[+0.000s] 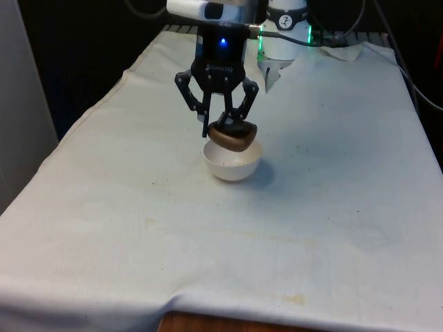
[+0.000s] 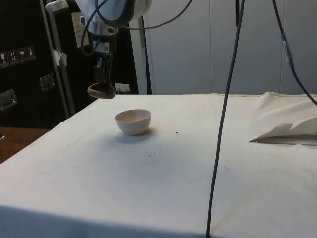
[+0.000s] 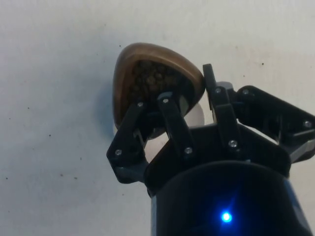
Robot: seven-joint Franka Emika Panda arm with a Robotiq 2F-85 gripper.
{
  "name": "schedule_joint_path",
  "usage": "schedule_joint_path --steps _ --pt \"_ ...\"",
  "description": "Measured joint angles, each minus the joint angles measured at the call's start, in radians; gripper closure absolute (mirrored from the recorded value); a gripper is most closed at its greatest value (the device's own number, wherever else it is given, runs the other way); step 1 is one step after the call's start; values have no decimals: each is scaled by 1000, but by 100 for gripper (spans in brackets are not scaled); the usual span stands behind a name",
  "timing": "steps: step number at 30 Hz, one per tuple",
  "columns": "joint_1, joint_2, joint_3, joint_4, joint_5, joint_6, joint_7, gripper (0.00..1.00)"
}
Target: Pour the coffee beans from the cup into the bowl.
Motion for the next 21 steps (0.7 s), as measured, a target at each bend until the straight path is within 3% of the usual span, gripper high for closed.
schedule_joint_path --steps 21 --pt "0 -90 -13 -166 0 155 -2 95"
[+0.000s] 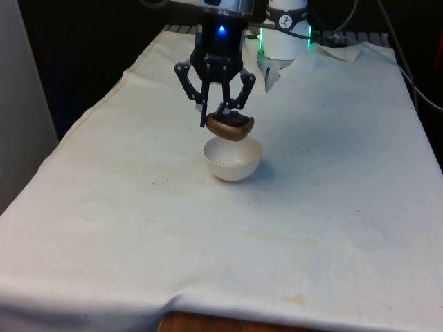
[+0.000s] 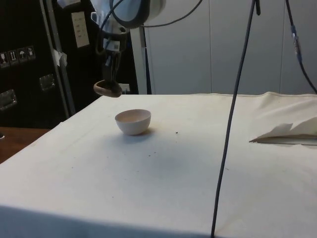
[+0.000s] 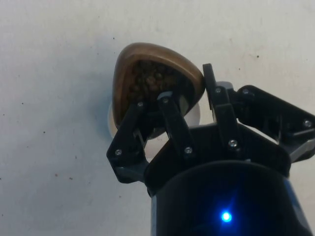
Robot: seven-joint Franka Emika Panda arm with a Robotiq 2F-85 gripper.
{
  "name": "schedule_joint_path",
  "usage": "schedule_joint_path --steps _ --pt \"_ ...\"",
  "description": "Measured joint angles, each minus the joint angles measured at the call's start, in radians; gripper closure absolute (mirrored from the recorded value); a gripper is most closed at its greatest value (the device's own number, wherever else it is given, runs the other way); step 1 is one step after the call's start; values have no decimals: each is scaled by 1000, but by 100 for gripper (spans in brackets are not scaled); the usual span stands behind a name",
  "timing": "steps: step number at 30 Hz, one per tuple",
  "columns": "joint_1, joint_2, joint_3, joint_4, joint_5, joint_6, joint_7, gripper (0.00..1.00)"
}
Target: Pour the coffee beans from the cup into the bowl.
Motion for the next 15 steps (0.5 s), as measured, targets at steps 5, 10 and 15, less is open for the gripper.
schedule_joint_path --steps 5,10,15 --pt "0 -10 -1 -26 0 39 0 95" --pt "0 -21 -4 -50 0 70 -4 95" --pt "0 -32 -7 -79 0 115 -9 95"
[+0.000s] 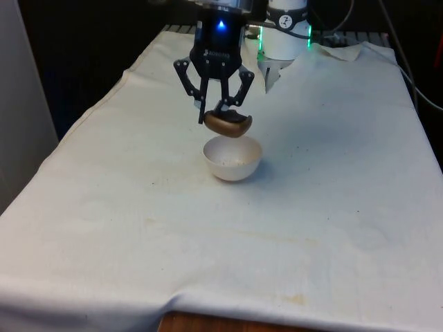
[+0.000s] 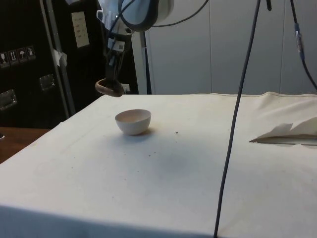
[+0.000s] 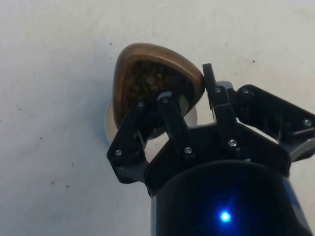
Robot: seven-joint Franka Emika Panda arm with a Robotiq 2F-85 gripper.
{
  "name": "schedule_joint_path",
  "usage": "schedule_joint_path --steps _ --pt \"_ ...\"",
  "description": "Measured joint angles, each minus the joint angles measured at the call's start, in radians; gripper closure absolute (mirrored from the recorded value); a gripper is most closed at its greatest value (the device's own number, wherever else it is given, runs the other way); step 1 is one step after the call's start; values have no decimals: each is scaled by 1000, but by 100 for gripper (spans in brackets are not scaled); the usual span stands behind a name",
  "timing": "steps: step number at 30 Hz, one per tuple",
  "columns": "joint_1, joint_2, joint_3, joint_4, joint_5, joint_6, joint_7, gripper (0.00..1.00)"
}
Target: Pour the coffee beans from the cup into the bowl.
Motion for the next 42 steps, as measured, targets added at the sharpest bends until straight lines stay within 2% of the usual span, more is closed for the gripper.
schedule_joint_path --steps 3,12,19,26,42 --pt "0 -8 -4 -22 0 32 -9 95" --pt "-4 -10 -11 -34 0 67 -29 95" --pt "-16 -10 -25 -43 5 101 -75 95" --pt "-23 -11 -29 -53 6 120 -98 95" --pt "-30 -53 -31 -135 6 192 -142 95"
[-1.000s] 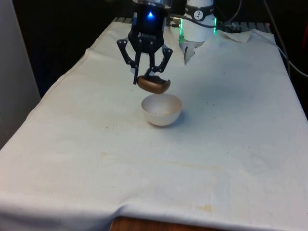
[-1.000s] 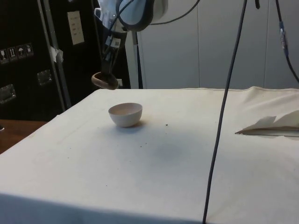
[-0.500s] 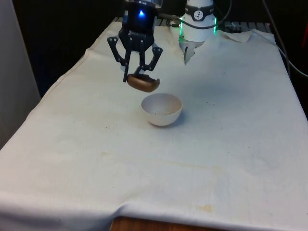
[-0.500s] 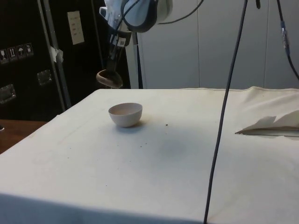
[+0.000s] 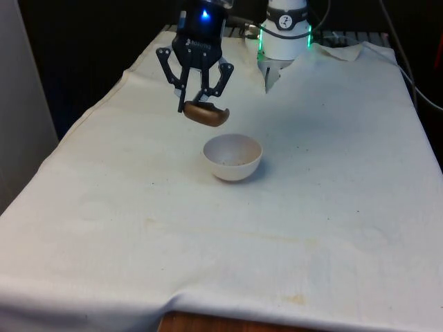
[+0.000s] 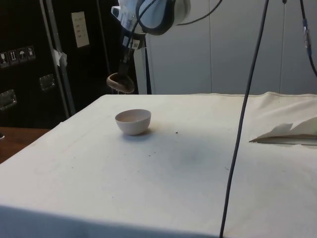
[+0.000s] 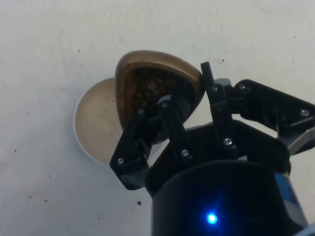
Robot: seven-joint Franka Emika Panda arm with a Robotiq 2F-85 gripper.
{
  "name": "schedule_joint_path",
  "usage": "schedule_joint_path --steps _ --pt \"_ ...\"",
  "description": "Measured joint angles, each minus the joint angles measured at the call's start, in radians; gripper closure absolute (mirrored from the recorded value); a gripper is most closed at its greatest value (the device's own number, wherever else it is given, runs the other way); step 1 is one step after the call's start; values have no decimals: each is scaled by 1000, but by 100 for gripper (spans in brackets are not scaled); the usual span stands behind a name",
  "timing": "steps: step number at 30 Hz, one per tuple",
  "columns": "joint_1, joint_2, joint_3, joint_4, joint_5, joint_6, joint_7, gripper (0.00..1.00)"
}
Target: Pour the coffee beans from the cup into the bowl.
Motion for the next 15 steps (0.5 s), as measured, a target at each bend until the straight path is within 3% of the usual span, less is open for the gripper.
schedule_joint_path --steps 15 --pt "5 9 9 -21 0 41 13 95"
